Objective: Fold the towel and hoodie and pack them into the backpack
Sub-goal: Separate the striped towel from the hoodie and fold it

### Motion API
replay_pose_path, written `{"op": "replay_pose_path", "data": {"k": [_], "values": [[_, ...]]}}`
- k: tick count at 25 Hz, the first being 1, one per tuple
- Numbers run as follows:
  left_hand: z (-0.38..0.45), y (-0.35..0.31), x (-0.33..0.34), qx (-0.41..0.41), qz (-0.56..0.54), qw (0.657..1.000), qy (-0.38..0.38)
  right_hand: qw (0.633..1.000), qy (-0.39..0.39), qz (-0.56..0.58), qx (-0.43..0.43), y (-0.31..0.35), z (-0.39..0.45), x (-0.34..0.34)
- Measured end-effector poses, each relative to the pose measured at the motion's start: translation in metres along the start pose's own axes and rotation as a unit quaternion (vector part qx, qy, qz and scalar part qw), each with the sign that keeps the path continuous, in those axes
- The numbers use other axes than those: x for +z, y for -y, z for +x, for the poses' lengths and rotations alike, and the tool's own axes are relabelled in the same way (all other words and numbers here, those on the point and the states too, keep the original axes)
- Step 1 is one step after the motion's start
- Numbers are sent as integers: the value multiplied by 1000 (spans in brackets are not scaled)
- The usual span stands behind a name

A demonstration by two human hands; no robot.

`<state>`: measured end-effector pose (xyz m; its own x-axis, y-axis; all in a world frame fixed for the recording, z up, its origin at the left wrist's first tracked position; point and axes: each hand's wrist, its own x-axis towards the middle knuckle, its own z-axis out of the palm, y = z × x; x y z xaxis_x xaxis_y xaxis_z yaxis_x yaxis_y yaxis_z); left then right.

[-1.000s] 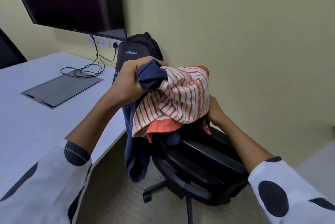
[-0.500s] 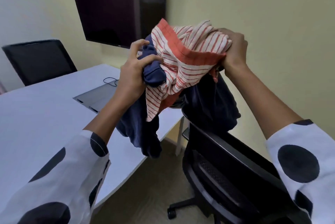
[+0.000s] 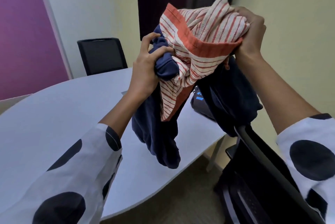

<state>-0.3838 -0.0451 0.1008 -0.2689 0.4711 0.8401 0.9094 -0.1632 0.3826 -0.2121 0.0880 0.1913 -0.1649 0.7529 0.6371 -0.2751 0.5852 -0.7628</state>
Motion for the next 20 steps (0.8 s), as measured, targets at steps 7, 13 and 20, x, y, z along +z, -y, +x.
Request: {"op": "replay_pose_path", "data": {"k": [7,13,20], "values": [[37,111,4,-38,53,998,-19,995,76,56,9,-87,58,99],[75,211,11,-75,139,987,-38,980,129,132,79,-176,124,204],[82,310,-10,-115,257,959,-41,953,188,197,133,-245,144,335]]}}
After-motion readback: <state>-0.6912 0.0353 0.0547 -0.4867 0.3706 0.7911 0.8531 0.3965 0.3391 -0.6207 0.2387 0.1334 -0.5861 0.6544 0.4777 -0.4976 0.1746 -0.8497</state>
